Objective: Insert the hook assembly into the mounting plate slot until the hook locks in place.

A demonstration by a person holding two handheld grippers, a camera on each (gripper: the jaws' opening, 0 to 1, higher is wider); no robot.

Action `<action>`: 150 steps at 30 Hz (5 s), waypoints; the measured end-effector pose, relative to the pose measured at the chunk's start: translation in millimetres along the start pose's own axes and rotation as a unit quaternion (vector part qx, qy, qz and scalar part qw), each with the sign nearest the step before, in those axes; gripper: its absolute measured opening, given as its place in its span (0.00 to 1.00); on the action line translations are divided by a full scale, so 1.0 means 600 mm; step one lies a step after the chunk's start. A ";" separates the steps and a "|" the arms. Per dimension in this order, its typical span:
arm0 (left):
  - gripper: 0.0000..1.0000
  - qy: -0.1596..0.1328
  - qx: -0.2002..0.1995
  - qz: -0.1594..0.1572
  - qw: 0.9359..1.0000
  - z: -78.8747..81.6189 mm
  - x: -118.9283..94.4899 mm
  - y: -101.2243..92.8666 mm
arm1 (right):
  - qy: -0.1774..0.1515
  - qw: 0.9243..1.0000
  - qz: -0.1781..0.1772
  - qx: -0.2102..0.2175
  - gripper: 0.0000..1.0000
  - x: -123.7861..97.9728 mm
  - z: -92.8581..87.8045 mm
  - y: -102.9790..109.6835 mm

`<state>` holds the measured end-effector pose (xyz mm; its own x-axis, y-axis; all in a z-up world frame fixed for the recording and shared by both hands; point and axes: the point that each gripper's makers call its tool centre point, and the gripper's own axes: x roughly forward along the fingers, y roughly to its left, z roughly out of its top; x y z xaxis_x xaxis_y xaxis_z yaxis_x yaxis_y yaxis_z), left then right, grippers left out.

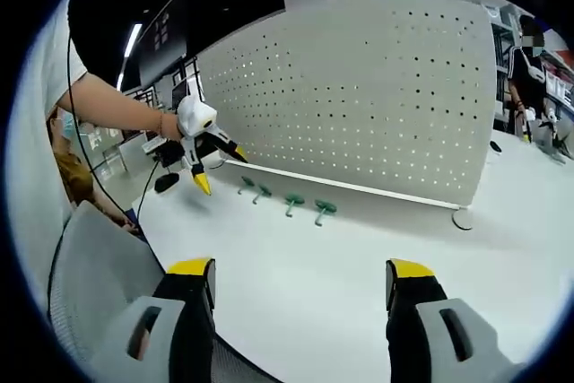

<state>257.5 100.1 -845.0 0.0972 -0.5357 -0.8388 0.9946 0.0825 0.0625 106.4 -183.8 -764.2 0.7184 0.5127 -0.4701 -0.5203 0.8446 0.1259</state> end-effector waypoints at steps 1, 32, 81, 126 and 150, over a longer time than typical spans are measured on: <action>0.83 0.004 0.002 -0.001 1.000 -0.003 0.001 0.003 | 0.000 1.000 -0.001 0.000 0.75 0.000 0.000 0.000; 0.80 0.056 0.041 -0.060 0.996 -0.035 0.048 0.018 | 0.014 1.000 -0.004 0.010 0.75 -0.004 -0.018 -0.001; 0.21 0.079 0.045 -0.042 0.995 -0.041 0.048 0.044 | 0.009 1.000 -0.007 0.011 0.75 -0.002 -0.014 -0.006; 0.03 0.074 0.061 0.013 0.995 -0.027 0.049 0.062 | 0.005 1.000 -0.007 0.016 0.75 -0.001 -0.013 -0.010; 0.03 -0.031 0.000 0.086 0.996 0.046 0.000 0.079 | -0.011 1.000 -0.009 0.015 0.75 -0.001 0.002 -0.013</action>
<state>305.8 80.9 -827.3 0.2678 -0.5639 -0.7812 0.9632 0.1770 0.2024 110.4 -190.6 -763.6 0.7374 0.5006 -0.4535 -0.4938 0.8576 0.1438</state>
